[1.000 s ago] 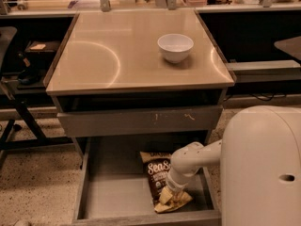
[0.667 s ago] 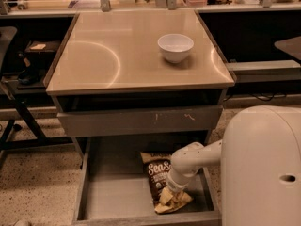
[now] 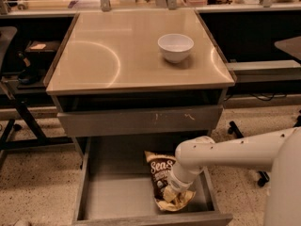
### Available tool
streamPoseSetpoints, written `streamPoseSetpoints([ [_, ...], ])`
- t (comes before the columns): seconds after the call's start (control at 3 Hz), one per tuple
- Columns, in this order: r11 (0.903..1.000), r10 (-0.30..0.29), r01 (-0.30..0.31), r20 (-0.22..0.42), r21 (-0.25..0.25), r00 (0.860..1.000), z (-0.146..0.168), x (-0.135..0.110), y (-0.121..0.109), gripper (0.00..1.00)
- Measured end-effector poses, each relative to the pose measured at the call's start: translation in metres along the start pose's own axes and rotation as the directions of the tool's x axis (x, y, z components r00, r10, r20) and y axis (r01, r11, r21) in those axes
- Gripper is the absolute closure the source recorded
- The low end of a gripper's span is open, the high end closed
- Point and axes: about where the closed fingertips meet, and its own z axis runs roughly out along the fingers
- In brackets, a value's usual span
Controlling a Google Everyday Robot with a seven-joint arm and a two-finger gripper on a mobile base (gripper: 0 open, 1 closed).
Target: Pick brown chip bag from middle drawer and place on counter
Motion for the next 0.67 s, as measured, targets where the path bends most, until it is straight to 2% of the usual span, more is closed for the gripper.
streamPoseSetpoints([
  [0.33,0.9994,-0.031,0.031,0.005,-0.012,0.999,-0.03,0.0,0.019,1.0],
  [0.67,0.9945,-0.104,0.104,0.05,-0.001,0.993,-0.06,-0.002,0.042,1.0],
])
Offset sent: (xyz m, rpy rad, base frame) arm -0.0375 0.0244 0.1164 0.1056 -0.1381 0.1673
